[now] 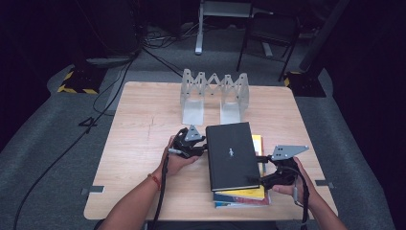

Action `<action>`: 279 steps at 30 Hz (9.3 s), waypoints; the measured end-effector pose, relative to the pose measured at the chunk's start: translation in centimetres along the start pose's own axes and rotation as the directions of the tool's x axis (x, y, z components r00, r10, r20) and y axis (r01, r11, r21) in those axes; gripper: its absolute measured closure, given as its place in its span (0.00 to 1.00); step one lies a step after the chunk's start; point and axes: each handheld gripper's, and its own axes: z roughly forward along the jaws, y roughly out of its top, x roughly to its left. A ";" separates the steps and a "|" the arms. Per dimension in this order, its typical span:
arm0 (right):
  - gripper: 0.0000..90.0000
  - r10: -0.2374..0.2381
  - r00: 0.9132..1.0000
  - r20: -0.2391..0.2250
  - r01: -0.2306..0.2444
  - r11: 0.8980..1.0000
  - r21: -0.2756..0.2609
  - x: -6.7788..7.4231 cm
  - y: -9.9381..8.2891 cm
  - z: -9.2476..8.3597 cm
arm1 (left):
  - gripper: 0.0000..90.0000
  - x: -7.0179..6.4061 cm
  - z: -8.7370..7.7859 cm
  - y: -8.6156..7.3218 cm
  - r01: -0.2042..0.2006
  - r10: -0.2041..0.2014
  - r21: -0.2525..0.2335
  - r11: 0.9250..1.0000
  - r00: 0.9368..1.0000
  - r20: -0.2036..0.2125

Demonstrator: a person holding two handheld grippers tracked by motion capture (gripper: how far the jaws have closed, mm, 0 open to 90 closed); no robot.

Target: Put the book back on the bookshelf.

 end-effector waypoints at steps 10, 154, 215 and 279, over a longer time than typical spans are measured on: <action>0.29 -0.137 0.985 0.100 0.142 0.989 -0.045 0.8 -0.1 -0.7 | 0.96 0.4 -1.3 2.8 0.028 -0.022 -0.121 0.992 0.998 0.054; 0.48 -0.169 0.931 0.324 0.217 0.969 -0.119 0.2 -1.9 -3.3 | 0.56 -8.3 -7.3 11.4 -0.122 0.208 -0.301 0.946 0.940 0.271; 0.33 -0.036 0.897 0.441 0.048 0.999 -0.016 -4.8 -5.3 -3.1 | 0.58 5.9 -9.9 10.7 0.112 -0.190 -0.235 0.965 0.922 -0.338; 0.35 -0.113 0.906 0.409 0.091 0.993 0.073 -4.3 -5.4 -1.7 | 0.50 7.1 -6.2 9.5 0.154 -0.219 -0.181 0.971 0.876 -0.429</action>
